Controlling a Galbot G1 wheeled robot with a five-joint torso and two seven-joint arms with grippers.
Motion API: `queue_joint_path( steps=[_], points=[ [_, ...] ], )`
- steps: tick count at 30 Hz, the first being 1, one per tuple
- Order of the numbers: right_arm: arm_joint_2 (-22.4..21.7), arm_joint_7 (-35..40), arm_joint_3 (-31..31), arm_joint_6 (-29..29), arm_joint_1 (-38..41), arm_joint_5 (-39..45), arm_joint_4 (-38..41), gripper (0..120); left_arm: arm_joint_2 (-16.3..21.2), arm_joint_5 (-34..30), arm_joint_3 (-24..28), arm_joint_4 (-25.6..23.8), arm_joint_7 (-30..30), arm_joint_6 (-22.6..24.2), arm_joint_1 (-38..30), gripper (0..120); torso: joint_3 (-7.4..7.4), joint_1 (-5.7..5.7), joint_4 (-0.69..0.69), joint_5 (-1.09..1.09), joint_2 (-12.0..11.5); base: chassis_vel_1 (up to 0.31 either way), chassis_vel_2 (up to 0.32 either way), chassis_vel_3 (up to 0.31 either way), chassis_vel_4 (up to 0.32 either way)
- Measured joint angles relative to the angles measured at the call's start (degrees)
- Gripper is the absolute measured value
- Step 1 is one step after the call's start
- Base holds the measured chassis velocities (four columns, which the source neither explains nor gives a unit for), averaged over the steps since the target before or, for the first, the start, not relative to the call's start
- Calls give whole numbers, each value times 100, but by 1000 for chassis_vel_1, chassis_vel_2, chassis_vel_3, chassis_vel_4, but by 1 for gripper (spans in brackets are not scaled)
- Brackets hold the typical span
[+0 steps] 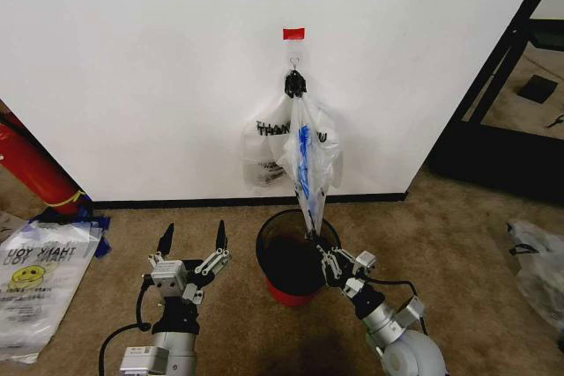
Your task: Pick up the garbage bag from the wall and place it over the trash bin.
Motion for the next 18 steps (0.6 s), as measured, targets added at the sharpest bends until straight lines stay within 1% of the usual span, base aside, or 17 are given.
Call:
queue_joint_path(
  steps=[10,18],
  points=[
    [35,-282,95,226,-140,-251,-98,0,25,-15,-4,7,-3,-17,0,100,0,0,0,0,0,0,0,0,0],
    [49,-314,139,375,-179,-386,-190,0,48,-45,9,19,-3,-16,-39,100,0,0,0,0,0,0,0,0,0]
  ],
)
